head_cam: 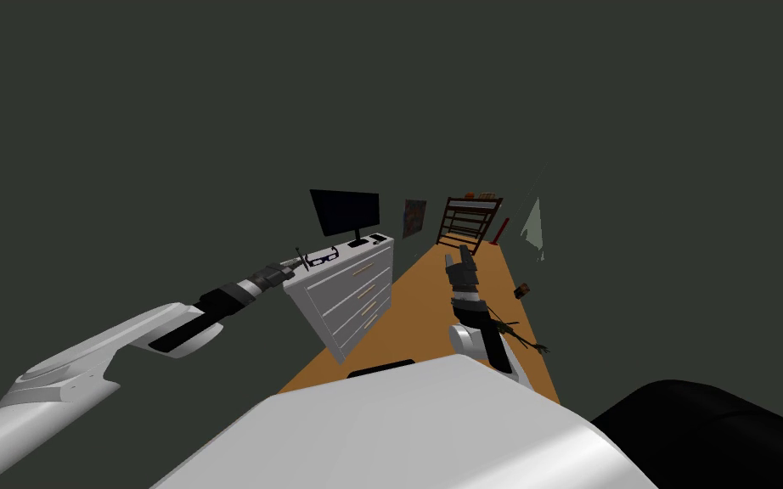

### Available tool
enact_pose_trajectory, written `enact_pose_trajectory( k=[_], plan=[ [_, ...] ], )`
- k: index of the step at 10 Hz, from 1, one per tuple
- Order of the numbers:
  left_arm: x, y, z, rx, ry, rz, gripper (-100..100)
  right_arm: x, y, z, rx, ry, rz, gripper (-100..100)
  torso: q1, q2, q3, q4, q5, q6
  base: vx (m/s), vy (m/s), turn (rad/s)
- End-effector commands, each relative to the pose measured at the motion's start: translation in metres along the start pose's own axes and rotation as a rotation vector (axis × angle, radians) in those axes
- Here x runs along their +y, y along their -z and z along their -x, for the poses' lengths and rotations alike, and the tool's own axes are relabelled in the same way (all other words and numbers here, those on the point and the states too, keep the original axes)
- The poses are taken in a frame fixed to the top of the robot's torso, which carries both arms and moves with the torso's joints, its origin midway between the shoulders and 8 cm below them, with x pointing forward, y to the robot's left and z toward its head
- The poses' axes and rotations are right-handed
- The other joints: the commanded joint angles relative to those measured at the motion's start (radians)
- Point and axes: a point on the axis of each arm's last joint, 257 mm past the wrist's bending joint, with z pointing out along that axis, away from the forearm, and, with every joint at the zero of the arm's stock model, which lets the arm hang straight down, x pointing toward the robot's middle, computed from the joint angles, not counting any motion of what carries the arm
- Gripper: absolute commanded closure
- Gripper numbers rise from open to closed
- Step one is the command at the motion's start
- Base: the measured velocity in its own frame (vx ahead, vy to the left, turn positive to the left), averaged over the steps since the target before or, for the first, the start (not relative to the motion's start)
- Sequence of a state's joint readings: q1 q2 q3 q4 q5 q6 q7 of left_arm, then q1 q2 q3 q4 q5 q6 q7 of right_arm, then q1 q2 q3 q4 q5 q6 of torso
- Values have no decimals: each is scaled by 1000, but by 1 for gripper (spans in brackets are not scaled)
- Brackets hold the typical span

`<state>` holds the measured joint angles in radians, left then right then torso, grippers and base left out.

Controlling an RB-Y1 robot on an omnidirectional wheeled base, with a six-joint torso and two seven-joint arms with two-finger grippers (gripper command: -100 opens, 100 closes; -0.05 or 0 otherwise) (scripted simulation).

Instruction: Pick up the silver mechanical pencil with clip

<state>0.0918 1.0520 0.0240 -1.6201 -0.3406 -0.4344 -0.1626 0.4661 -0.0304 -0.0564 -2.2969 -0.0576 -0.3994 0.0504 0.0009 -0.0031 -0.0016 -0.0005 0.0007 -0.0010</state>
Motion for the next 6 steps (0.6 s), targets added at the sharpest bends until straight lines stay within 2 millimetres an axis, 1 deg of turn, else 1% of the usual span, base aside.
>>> enact_pose_trajectory(
  k=[1, 2, 6],
  plan=[
    [0, 0, 0, 0, 0, 0, -100, 0, 0, 0, 0, 0, 0, 0, 0, 0, 0, 0, 0, 0, 0, 0, 0],
    [0, 0, 0, 0, 0, 0, 100, 0, 0, 0, 0, 0, 0, 0, 0, 0, 0, 0, 0, 0, 0, 0, 0],
    [0, 0, 0, 0, 0, 0, 100, 0, 0, 0, 0, 0, 0, 0, 0, 0, 0, 0, 0, 0, 0, 0, 0]
  ],
)
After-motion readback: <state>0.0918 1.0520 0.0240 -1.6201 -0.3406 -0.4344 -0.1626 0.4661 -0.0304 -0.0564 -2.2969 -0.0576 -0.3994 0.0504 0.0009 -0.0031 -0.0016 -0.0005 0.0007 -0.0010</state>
